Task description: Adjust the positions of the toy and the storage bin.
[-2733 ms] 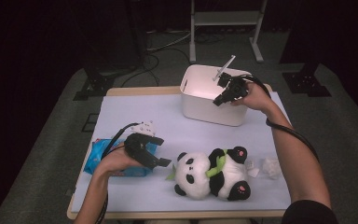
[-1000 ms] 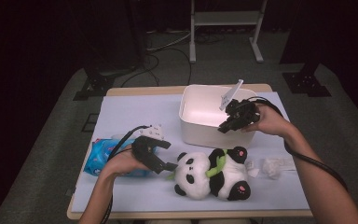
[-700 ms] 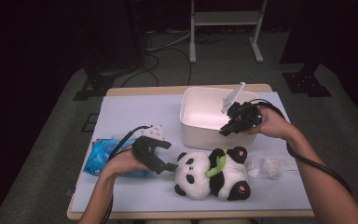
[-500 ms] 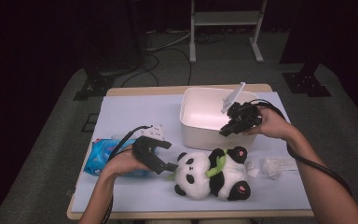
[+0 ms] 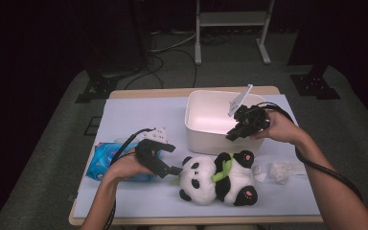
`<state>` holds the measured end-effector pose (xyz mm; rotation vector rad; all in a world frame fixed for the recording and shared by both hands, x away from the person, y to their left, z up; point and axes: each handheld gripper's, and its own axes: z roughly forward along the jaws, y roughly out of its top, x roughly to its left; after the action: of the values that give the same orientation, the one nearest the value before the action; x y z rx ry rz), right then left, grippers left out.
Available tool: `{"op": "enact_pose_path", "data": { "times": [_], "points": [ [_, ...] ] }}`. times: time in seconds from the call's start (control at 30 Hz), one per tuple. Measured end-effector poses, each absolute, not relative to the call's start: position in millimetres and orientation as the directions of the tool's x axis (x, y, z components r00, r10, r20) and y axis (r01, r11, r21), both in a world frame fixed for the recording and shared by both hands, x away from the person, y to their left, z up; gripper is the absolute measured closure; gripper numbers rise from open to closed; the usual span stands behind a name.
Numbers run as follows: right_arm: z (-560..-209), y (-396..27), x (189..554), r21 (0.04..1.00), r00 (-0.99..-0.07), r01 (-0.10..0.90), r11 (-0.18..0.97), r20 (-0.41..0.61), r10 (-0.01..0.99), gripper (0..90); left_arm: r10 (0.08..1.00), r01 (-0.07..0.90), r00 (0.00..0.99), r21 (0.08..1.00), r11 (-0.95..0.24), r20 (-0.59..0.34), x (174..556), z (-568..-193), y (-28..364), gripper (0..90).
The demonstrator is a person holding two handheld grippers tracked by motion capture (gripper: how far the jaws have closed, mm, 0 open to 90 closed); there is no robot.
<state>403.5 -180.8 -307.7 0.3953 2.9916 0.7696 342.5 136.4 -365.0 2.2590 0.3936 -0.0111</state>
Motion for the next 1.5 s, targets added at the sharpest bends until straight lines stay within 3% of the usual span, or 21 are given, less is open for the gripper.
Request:
{"op": "enact_pose_path", "data": {
  "times": [0.53, 0.87, 1.17, 1.5],
  "points": [
    [-307.6, -182.6, 400.6, 0.479, -0.965, 0.25, 0.841, 0.049, 0.258, 83.8, 0.272, 0.277, 0.953, 0.739, -0.614, -0.132, 341.8, -365.0, 135.8, 9.9],
    [-296.7, -192.8, 392.5, 0.536, -0.958, 0.265, 0.801, 0.053, 0.282, 71.3, 0.283, 0.283, 0.95, 0.736, -0.615, -0.128, 342.0, -366.1, 136.9, 9.9],
    [-281.6, -199.0, 373.2, 0.568, -0.957, 0.253, 0.783, 0.029, 0.288, 64.0, 0.29, 0.29, 0.948, 0.736, -0.611, -0.133, 342.8, -366.5, 139.4, 9.9],
    [-284.9, -193.5, 337.6, 0.575, -0.973, 0.206, 0.791, 0.038, 0.226, 62.4, 0.296, 0.298, 0.945, 0.736, -0.607, -0.139, 343.5, -368.2, 141.5, 9.5]
  ]
}}
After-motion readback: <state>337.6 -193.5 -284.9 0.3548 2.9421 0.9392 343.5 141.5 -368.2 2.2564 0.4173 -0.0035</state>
